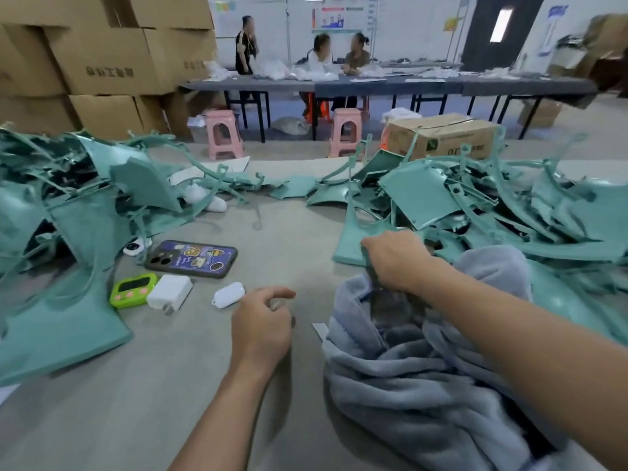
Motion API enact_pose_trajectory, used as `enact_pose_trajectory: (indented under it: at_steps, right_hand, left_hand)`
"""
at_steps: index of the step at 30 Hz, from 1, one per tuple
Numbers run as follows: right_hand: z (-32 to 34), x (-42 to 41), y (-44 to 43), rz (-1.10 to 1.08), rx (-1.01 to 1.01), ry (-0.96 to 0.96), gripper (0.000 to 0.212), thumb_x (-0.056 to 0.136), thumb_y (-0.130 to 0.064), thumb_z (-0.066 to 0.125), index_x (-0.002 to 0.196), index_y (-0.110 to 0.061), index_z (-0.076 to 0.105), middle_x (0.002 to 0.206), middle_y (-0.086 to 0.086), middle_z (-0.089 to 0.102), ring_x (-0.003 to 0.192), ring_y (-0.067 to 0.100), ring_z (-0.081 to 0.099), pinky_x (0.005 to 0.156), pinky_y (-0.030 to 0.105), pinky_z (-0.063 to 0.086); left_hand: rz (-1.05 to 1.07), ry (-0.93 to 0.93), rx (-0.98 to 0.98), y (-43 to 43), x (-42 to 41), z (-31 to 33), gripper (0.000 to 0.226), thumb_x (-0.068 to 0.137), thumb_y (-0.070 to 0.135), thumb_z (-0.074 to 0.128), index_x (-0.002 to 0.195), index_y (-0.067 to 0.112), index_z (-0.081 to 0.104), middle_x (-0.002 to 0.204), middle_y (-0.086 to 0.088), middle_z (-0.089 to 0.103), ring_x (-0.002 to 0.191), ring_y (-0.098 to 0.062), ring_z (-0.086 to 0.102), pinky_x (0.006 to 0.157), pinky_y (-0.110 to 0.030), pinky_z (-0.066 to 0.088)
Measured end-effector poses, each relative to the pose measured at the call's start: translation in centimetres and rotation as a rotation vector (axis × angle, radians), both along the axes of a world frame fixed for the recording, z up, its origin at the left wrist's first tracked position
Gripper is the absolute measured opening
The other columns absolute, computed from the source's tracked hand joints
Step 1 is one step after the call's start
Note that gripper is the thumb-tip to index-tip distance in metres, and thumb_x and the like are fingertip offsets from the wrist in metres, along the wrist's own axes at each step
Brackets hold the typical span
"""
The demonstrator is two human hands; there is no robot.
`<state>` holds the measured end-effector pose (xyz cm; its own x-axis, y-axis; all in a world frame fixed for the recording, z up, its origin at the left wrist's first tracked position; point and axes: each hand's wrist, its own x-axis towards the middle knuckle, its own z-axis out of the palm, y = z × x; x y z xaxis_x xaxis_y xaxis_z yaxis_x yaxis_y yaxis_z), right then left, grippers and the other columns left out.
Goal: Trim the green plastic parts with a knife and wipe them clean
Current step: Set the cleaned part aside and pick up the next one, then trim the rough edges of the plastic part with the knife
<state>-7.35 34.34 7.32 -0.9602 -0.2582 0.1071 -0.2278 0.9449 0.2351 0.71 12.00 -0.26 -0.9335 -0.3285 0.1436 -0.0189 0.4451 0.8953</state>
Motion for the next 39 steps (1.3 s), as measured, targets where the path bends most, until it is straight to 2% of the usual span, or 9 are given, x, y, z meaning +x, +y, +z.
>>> enact_pose_trajectory:
  at_steps: [6, 9, 12, 16, 20, 23, 31, 36, 39]
  right_hand:
    - [3.3, 3.2, -1.0, -0.089, -0.964, 0.447, 0.014, 0.091, -0.011, 0.053, 0.077, -0.015, 0.053, 0.057, -0.006, 0.052, 0.054, 0.011, 0.048, 0.048, 0.029, 0.031]
    - [2.2, 8.2, -5.1, -0.064, -1.343, 0.526, 0.023, 0.092, -0.011, 0.054, 0.071, -0.018, 0.047, 0.057, -0.009, 0.047, 0.052, 0.008, 0.037, 0.050, 0.023, 0.028]
    - [0.0, 12.5, -9.6, 0.099, -1.336, 0.202, 0.030, 0.092, -0.006, 0.054, 0.106, -0.030, 0.066, 0.077, -0.014, 0.065, 0.070, -0.004, 0.058, 0.063, 0.013, 0.043]
    - [-0.6, 13.7, -9.4, 0.273, -1.163, -0.248, 0.051, 0.086, -0.005, 0.065, 0.131, -0.030, 0.064, 0.113, -0.013, 0.073, 0.104, -0.004, 0.067, 0.094, 0.014, 0.050]
    - [0.1, 14.3, -5.8, 0.123, -1.151, -0.008, 0.035, 0.087, -0.019, 0.071, 0.120, -0.031, 0.073, 0.103, -0.016, 0.077, 0.097, -0.004, 0.068, 0.088, 0.020, 0.053]
    - [-0.3, 15.2, -4.0, 0.054, -0.613, -0.118, 0.080, 0.077, -0.050, 0.072, 0.150, -0.040, 0.039, 0.132, -0.010, 0.062, 0.122, 0.015, 0.055, 0.096, 0.031, 0.044]
    - [5.1, 16.3, 3.8, -0.161, -1.113, 0.382, 0.035, 0.072, -0.023, 0.078, 0.105, -0.035, 0.078, 0.088, -0.019, 0.076, 0.081, -0.008, 0.068, 0.074, 0.013, 0.051]
    - [6.5, 16.9, 4.0, -0.347, -0.370, 0.330, 0.044, 0.074, -0.009, 0.074, 0.113, -0.027, 0.077, 0.133, 0.008, 0.068, 0.120, 0.034, 0.058, 0.102, 0.046, 0.044]
    - [4.7, 18.1, -1.5, -0.201, -0.526, 0.261, 0.009, 0.083, -0.028, 0.066, 0.075, -0.026, 0.069, 0.077, -0.003, 0.071, 0.078, 0.028, 0.066, 0.071, 0.037, 0.054]
  left_hand:
    - [-0.075, 0.059, 0.135, 0.7, 0.2, 0.9, 0.034, 0.077, 0.020, 0.060, 0.098, 0.042, 0.075, 0.074, 0.018, 0.064, 0.067, -0.005, 0.055, 0.070, -0.030, 0.047]
    - [-0.209, 0.384, 0.089, 1.2, 1.9, 2.3, 0.051, 0.080, 0.029, 0.058, 0.131, 0.036, 0.063, 0.127, 0.025, 0.064, 0.123, 0.000, 0.056, 0.101, -0.027, 0.045]
    - [-0.439, 0.540, 0.343, 2.8, 3.5, 2.6, 0.055, 0.092, 0.025, 0.053, 0.146, 0.027, 0.048, 0.144, 0.015, 0.057, 0.136, -0.006, 0.050, 0.105, -0.021, 0.043]
    - [-0.218, 0.358, 0.548, 1.1, 3.3, 2.7, 0.021, 0.093, 0.016, 0.062, 0.110, 0.027, 0.067, 0.100, 0.007, 0.076, 0.093, -0.012, 0.071, 0.077, -0.021, 0.054]
    - [0.082, 0.344, 0.369, -0.9, 2.3, 2.7, 0.022, 0.090, 0.001, 0.057, 0.087, 0.020, 0.068, 0.072, 0.027, 0.070, 0.063, 0.005, 0.062, 0.056, -0.007, 0.045]
    - [0.158, 0.398, 0.294, -2.2, 2.0, 2.7, 0.022, 0.092, 0.012, 0.056, 0.107, 0.020, 0.069, 0.087, 0.024, 0.072, 0.082, 0.004, 0.066, 0.069, -0.014, 0.049]
    - [0.120, 0.434, 0.140, -1.9, 2.4, 1.8, 0.037, 0.089, 0.013, 0.050, 0.124, 0.017, 0.065, 0.097, 0.014, 0.070, 0.085, -0.001, 0.059, 0.073, -0.018, 0.047]
    - [0.088, 0.303, -0.204, -1.1, 2.8, 1.9, 0.050, 0.080, 0.004, 0.056, 0.118, 0.034, 0.067, 0.066, 0.019, 0.049, 0.065, -0.007, 0.037, 0.062, -0.024, 0.031]
    - [0.103, 0.216, -0.375, -1.0, 3.1, 1.2, 0.048, 0.074, 0.002, 0.061, 0.108, 0.036, 0.062, 0.075, 0.015, 0.056, 0.073, -0.022, 0.054, 0.065, -0.028, 0.035]
